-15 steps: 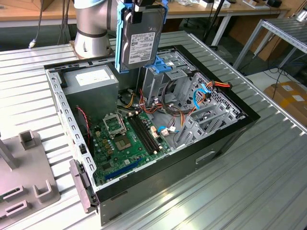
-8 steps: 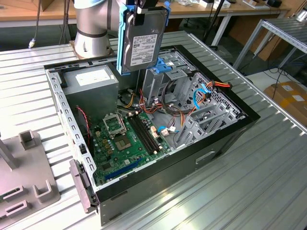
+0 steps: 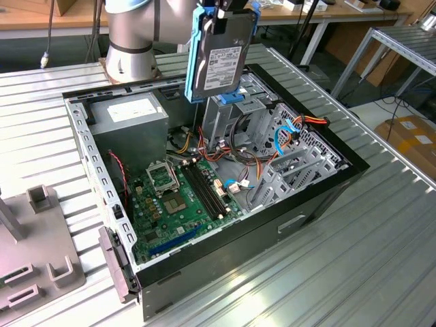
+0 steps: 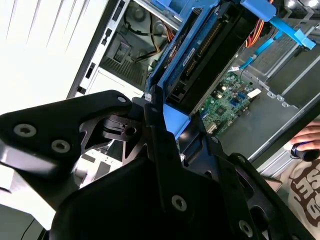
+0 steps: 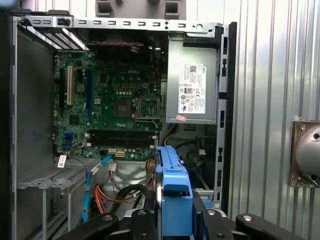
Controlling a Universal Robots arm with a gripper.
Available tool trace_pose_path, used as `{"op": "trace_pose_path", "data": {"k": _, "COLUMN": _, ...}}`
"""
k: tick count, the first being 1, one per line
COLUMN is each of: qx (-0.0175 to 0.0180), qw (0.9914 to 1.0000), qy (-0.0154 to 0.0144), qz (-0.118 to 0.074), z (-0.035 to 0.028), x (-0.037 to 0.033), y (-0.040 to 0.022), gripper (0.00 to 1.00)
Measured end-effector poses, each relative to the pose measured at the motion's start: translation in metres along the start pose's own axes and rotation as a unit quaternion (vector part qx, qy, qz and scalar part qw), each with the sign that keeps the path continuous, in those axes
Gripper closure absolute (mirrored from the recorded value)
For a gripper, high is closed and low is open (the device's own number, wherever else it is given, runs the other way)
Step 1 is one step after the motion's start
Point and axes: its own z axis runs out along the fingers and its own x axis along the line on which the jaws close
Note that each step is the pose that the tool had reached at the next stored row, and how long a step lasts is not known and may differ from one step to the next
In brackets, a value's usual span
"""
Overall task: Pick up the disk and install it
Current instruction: 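Pick up the disk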
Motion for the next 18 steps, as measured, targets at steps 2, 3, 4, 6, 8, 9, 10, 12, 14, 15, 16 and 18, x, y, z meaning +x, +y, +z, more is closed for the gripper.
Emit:
{"op": "trace_pose_path", "data": {"k": 2, "qx": 0.0000, "qw": 1.00000, "qy": 0.0000, "qz": 0.000, "z": 0.0002, "x": 0.0002, "y": -0.0081, "gripper": 0.63}}
{"op": "trace_pose_path", "data": {"k": 3, "qx": 0.0000, "qw": 1.00000, "qy": 0.0000, "qz": 0.000, "z": 0.0002, "x": 0.0003, "y": -0.0114, "gripper": 0.63}}
{"op": "trace_pose_path", "data": {"k": 4, "qx": 0.0000, "qw": 1.00000, "qy": 0.0001, "qz": 0.000, "z": 0.0003, "x": 0.0004, "y": -0.0174, "gripper": 0.63}}
{"op": "trace_pose_path", "data": {"k": 6, "qx": 0.0000, "qw": 1.00000, "qy": 0.0000, "qz": 0.000, "z": 0.0006, "x": 0.0006, "y": -0.0277, "gripper": 0.63}}
{"op": "trace_pose_path", "data": {"k": 8, "qx": 0.0000, "qw": 1.00000, "qy": 0.0000, "qz": 0.000, "z": 0.0008, "x": 0.0009, "y": -0.0366, "gripper": 0.63}}
{"op": "trace_pose_path", "data": {"k": 9, "qx": 0.0000, "qw": 1.00000, "qy": 0.0000, "qz": 0.000, "z": 0.0009, "x": 0.0011, "y": -0.0445, "gripper": 0.63}}
{"op": "trace_pose_path", "data": {"k": 10, "qx": 0.0000, "qw": 1.00000, "qy": 0.0000, "qz": 0.000, "z": 0.0011, "x": 0.0012, "y": -0.0501, "gripper": 0.63}}
{"op": "trace_pose_path", "data": {"k": 12, "qx": 0.0000, "qw": 1.00000, "qy": 0.0001, "qz": 0.000, "z": 0.0013, "x": 0.0015, "y": -0.0605, "gripper": 0.63}}
{"op": "trace_pose_path", "data": {"k": 14, "qx": 0.0000, "qw": 1.00000, "qy": 0.0000, "qz": 0.000, "z": 0.0015, "x": 0.0017, "y": -0.0713, "gripper": 0.63}}
{"op": "trace_pose_path", "data": {"k": 15, "qx": 0.0000, "qw": 1.00000, "qy": 0.0000, "qz": 0.000, "z": 0.0016, "x": 0.0019, "y": -0.0768, "gripper": 0.63}}
{"op": "trace_pose_path", "data": {"k": 16, "qx": 0.0000, "qw": 1.00000, "qy": 0.0000, "qz": 0.000, "z": 0.0017, "x": 0.0019, "y": -0.0789, "gripper": 0.63}}
{"op": "trace_pose_path", "data": {"k": 18, "qx": 0.0000, "qw": 1.00000, "qy": 0.0001, "qz": 0.000, "z": 0.0017, "x": 0.0019, "y": -0.0789, "gripper": 0.63}}
